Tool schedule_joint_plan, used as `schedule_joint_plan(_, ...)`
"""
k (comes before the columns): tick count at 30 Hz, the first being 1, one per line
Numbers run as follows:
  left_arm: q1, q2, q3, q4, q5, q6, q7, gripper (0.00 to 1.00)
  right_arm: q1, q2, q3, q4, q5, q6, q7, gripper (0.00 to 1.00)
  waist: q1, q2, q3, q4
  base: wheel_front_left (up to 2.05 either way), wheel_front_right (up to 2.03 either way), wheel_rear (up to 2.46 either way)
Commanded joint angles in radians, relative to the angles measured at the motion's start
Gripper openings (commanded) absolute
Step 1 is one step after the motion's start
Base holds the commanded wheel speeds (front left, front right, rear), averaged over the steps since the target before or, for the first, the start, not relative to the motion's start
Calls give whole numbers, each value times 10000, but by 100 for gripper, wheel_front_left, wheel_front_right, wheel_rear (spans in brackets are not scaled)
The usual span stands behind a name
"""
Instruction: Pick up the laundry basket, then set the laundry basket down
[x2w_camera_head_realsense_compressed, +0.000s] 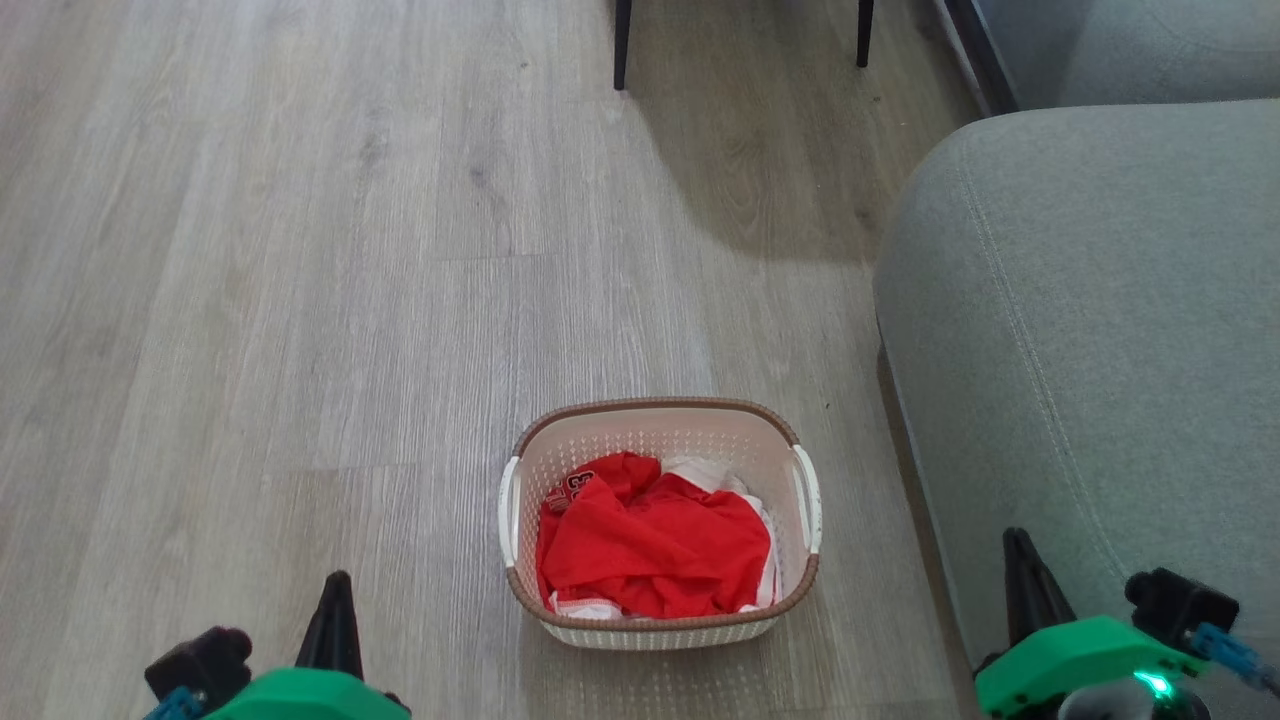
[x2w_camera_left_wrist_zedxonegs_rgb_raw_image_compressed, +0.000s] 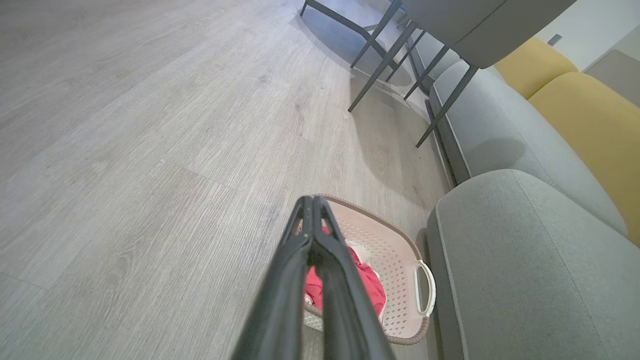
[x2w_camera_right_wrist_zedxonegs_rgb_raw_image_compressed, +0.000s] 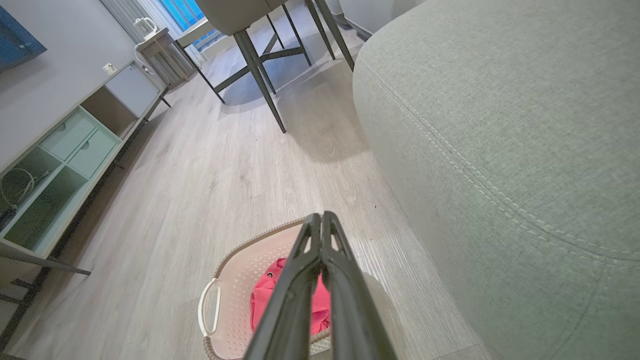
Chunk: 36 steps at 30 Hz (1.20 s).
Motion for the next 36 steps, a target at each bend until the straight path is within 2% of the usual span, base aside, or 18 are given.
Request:
schedule_joint_plan(1,-519,129,166,-247,-286,-76,68,0,-562,-196,-38,-262,297,4,42,0,0,-1,1,-3,0,0,0)
schedule_joint_plan(36,-1285,203,735,-83,-4085,-647,1012,0,-1059,-287,-438,-134,4153,8,972,0,0,-1,26,-79,0,0,0)
